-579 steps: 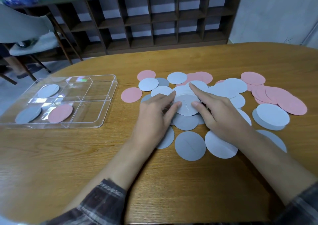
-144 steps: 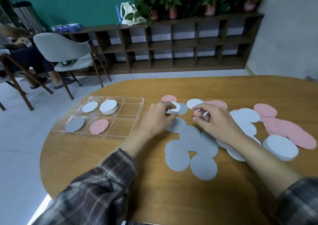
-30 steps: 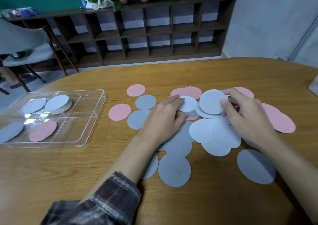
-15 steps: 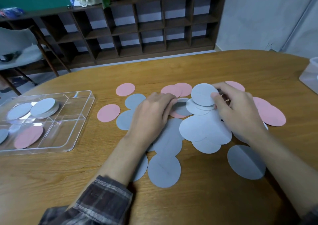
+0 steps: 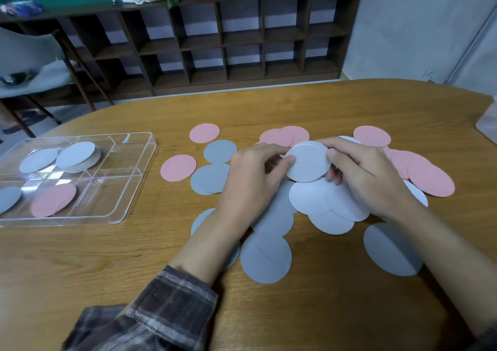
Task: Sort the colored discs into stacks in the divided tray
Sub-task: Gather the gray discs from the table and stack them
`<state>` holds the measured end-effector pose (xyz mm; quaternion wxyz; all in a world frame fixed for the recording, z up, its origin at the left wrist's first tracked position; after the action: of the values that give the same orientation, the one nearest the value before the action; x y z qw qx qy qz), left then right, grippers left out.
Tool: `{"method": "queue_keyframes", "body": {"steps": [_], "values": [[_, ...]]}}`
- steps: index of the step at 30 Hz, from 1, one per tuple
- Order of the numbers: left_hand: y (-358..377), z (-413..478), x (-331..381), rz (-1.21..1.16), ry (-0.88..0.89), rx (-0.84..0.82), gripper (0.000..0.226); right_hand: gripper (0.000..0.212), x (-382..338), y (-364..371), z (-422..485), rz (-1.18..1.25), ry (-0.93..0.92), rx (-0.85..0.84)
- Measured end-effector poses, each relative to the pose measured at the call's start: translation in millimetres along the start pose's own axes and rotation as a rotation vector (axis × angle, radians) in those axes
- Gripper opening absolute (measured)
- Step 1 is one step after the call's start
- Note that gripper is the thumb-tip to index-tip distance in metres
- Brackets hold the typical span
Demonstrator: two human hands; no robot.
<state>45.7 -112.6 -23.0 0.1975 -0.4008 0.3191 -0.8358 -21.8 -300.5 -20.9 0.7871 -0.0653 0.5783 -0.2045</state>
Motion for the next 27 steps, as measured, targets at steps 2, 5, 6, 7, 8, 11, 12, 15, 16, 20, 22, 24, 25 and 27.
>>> {"method": "queue_keyframes", "body": {"steps": [2,5,6,7,8,11,12,15,16,20,22,24,25,27], "values": [[-1,0,-1,-0.038,-0.038,-0.002,0.008,0.027,-2,1,-1,-0.022,-0.017,-0.025],[1,0,0,-0.030,-0.044,-0.025,0.012,0.021,0,2,-1,-0.118,-0.048,-0.038],[2,-1,1,-0.005,-0.027,-0.029,0.013,0.021,1,1,-1,-0.136,-0.053,-0.029],[3,-1,2,0.025,-0.009,-0.033,0.014,0.021,2,-1,-1,-0.147,-0.054,-0.014],[3,-2,3,0.057,0.003,-0.039,0.015,0.022,2,-3,0,-0.149,-0.052,0.002],[7,-4,6,0.122,0.035,-0.142,0.024,0.024,4,-10,1,-0.127,-0.026,0.058],[9,-6,9,0.141,0.057,-0.203,0.028,0.025,4,-12,1,-0.127,-0.022,0.071],[18,-13,14,0.230,0.104,-0.355,0.048,0.025,5,-13,2,-0.136,-0.019,0.083],[19,-13,15,0.253,0.108,-0.375,0.053,0.025,6,-13,3,-0.137,-0.017,0.088],[20,-12,12,0.210,0.074,-0.392,0.055,0.023,7,-14,3,-0.139,-0.020,0.102],[19,-11,12,0.166,0.064,-0.389,0.051,0.023,8,-12,3,-0.130,-0.020,0.096],[17,-10,12,0.122,0.055,-0.372,0.046,0.023,9,-11,3,-0.109,-0.012,0.093],[16,-9,11,0.098,0.049,-0.357,0.041,0.023,9,-11,3,-0.102,-0.007,0.093],[13,-6,8,0.029,0.013,-0.327,0.028,0.023,10,-11,3,-0.099,0.000,0.090]]}}
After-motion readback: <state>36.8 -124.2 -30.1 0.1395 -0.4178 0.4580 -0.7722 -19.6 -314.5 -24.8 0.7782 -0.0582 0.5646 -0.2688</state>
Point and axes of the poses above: each hand's wrist, its own z-axis towards the middle knuckle, its own y-axis out of the palm, x = y × z, the point moved 5 cm from there along z, towards the middle knuckle, and after that the axes turned 15 degrees about z, right-handed, at the moved point
